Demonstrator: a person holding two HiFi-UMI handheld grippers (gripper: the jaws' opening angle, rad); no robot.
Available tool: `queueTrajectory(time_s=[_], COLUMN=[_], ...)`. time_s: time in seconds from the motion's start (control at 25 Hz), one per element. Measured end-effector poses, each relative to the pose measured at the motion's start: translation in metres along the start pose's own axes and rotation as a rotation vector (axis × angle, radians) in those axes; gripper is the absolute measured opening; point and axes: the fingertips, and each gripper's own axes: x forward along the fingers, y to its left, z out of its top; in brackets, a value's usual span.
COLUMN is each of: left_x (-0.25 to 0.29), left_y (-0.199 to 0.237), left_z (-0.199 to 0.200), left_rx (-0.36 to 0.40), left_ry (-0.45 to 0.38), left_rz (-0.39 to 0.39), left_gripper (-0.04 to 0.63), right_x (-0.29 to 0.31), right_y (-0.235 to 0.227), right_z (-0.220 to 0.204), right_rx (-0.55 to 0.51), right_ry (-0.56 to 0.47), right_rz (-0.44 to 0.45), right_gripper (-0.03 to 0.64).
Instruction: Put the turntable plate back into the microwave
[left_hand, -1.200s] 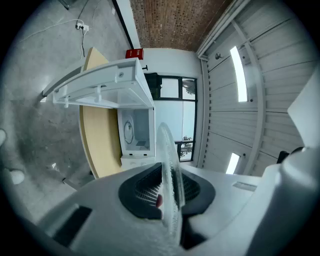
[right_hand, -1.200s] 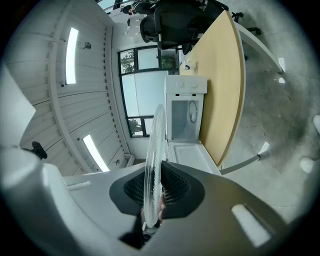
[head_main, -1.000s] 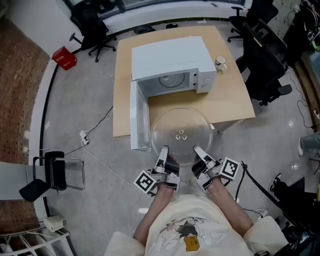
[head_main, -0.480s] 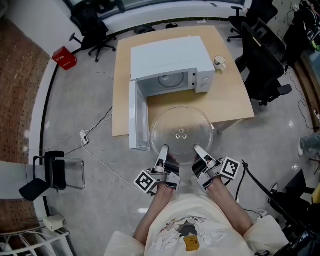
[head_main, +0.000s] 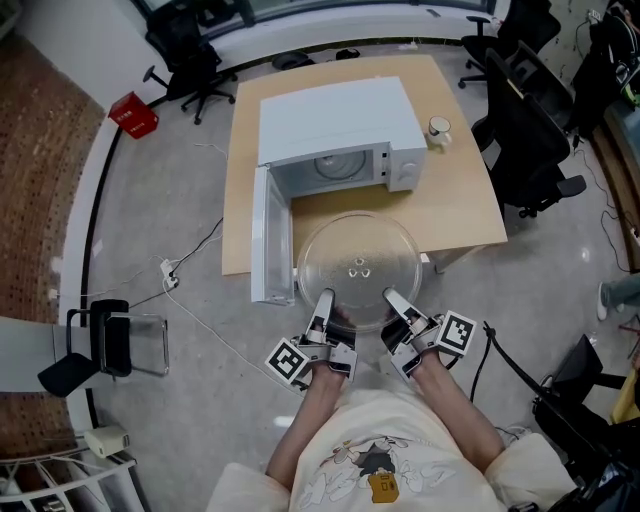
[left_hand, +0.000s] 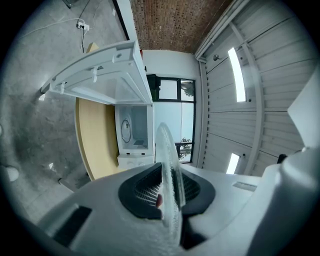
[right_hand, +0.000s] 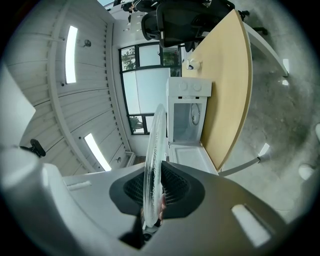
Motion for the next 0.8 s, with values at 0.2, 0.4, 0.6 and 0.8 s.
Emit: queueTrajectory(time_s=[0.2,0.4,0.6,0.8], left_x=[0.019,0.04,0.062,0.084], left_y=[0.015,0.025,0.031,0.025], left_z=[-0.001,-0.003,0.002,0.023], left_rx=[-0.001,0.0,0.002,-0.005], left_ry=[-0.058,-0.07,-0.044,-0.012], left_rz=[-0.003,0.009,0.036,0.051], left_gripper=[0.031,0.032,0.032,0.034], right_x=[0.012,0.021,0.032,0.06], right_y=[-0.012,-0.021,-0.03,-0.025], right_z=[0.024,0.043,0.058,0.063], right_rx=[0.006,0.031,0.061,0.091], right_ry=[0.036,0.043,0.032,0.009], right_rz=[-0.01,-0.018,-0.053,-0.052], right_gripper=[0.034,0.032,0.032,0.031])
